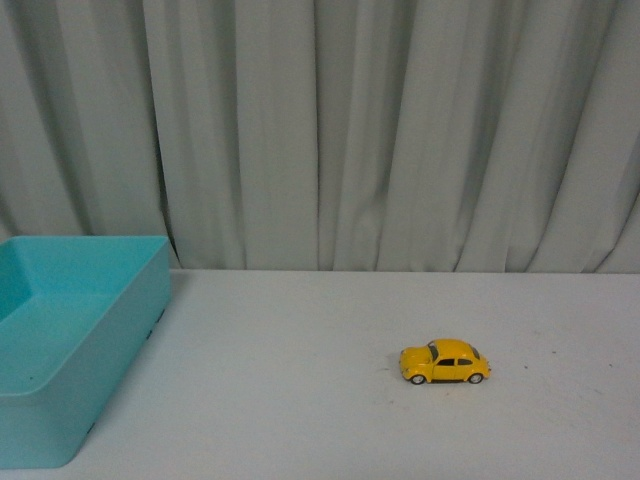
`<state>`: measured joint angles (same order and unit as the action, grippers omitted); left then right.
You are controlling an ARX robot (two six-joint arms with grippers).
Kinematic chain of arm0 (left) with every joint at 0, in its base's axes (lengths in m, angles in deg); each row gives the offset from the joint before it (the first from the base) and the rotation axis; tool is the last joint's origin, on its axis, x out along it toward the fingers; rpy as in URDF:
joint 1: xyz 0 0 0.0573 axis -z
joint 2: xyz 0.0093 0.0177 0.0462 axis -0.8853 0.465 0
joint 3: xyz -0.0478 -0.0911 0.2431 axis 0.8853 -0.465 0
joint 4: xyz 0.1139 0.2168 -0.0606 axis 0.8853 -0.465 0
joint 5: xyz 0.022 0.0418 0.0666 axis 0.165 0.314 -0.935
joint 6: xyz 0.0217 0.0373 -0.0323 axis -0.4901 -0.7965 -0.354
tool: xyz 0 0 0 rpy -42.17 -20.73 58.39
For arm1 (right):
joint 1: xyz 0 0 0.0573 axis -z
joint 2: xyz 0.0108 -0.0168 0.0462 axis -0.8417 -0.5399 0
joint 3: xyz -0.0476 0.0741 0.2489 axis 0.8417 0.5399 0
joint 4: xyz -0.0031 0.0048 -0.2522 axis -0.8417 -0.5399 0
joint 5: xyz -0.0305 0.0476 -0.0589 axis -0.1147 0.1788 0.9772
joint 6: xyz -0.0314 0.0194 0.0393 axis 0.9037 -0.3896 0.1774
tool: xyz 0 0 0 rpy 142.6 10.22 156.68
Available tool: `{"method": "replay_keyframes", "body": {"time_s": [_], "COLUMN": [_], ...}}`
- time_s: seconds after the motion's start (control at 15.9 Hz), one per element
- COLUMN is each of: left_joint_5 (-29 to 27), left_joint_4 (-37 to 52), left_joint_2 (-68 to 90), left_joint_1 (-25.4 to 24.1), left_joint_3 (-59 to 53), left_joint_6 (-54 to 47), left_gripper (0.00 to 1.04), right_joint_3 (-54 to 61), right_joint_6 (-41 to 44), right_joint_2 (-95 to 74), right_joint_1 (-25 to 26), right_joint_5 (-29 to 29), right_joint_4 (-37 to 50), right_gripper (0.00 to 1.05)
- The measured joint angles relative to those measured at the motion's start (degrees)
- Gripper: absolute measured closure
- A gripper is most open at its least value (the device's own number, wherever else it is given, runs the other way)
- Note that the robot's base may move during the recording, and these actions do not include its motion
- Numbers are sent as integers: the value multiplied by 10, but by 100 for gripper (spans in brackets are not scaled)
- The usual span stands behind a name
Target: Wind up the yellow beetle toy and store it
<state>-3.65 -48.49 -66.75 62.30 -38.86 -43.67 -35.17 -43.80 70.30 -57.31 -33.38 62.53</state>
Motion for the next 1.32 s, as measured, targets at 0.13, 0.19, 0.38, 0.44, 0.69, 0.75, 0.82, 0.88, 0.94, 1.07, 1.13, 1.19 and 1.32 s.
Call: {"method": "replay_keyframes", "body": {"time_s": [0.13,0.19,0.38,0.44,0.69,0.75,0.82,0.88,0.94,1.07,1.13,1.19,1.32], "left_joint_5": [0,0,0,0,0,0,0,0,0,0,0,0,0], "left_joint_4": [-1,-1,-1,-1,-1,-1,-1,-1,0,-1,-1,-1,-1], "left_joint_2": [0,0,0,0,0,0,0,0,0,0,0,0,0], "left_joint_1": [0,0,0,0,0,0,0,0,0,0,0,0,0], "left_joint_3": [0,0,0,0,0,0,0,0,0,0,0,0,0], "left_joint_6": [0,0,0,0,0,0,0,0,0,0,0,0,0], "left_gripper": [7,7,7,7,7,7,7,7,7,7,7,7,7], "right_joint_3": [0,0,0,0,0,0,0,0,0,0,0,0,0], "right_joint_6": [0,0,0,0,0,0,0,0,0,0,0,0,0], "right_joint_2": [0,0,0,0,0,0,0,0,0,0,0,0,0], "right_joint_1": [0,0,0,0,0,0,0,0,0,0,0,0,0], "right_joint_5": [0,0,0,0,0,0,0,0,0,0,0,0,0], "right_joint_4": [0,0,0,0,0,0,0,0,0,0,0,0,0], "right_gripper": [7,7,7,7,7,7,7,7,7,7,7,7,7]}}
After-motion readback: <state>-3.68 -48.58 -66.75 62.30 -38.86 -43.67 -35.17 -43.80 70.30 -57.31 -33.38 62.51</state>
